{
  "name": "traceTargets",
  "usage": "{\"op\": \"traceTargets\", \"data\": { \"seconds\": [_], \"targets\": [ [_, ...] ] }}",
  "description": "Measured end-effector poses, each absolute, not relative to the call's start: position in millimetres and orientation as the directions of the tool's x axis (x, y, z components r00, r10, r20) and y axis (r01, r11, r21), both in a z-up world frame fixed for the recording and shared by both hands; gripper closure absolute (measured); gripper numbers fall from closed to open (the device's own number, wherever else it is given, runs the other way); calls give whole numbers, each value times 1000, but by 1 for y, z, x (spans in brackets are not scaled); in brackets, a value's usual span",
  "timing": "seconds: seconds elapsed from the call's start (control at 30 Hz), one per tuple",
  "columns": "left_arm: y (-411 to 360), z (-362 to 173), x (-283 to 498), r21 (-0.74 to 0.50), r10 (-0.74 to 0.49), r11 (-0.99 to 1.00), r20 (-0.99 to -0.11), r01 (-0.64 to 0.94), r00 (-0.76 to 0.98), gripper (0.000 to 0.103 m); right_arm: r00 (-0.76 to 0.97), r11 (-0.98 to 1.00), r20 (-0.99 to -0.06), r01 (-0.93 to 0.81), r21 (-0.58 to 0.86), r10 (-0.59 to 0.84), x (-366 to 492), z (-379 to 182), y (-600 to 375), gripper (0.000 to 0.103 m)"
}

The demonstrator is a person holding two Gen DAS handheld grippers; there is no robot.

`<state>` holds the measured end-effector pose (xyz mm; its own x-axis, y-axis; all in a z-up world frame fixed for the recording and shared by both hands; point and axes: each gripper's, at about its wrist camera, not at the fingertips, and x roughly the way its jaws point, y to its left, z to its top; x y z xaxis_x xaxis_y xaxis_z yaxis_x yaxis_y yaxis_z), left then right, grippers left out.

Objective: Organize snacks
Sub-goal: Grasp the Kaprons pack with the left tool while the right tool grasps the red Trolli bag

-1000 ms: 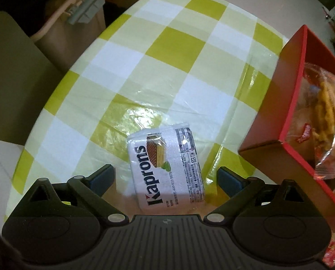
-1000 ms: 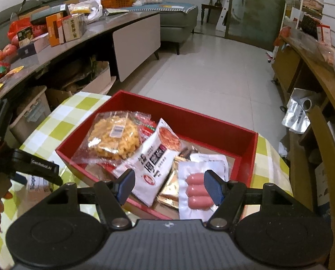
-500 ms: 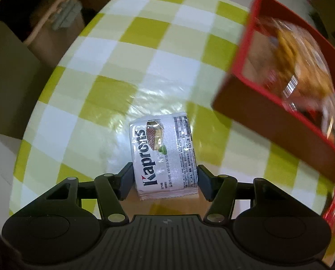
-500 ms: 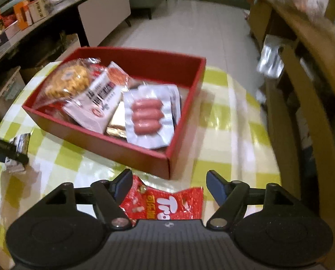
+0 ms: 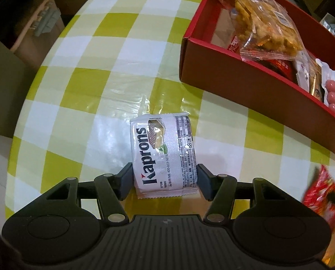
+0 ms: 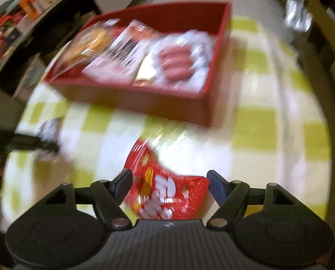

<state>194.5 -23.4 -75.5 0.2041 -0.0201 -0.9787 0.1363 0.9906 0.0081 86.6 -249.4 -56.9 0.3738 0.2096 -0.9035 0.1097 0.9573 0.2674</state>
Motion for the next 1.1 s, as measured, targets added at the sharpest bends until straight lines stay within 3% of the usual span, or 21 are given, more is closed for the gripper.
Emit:
{"op": "traceTargets", "data": {
  "seconds": [0.23,0.5,0.73,0.83,1.1],
  "targets": [
    [-18,-79,200,-11,-38,989,-981,145,188,36,436,993,-900,-113,-23,29,81,-37,-198,22],
    [-24,-83,201,-3,-32,988,-982,152,188,24,358,969,-931,-247,-23,70,110,-70,-170,22],
    [-21,-91,206,8,-16,992,-981,122,193,9,372,980,-927,-197,-27,49,106,-79,-173,10],
    [-19,-92,207,2,-21,993,-981,117,195,8,357,983,-932,-182,-12,55,104,-84,-176,0],
    [-17,-92,205,13,-18,990,-977,143,213,14,378,986,-925,-169,-18,48,100,-80,-178,3]
  ]
}}
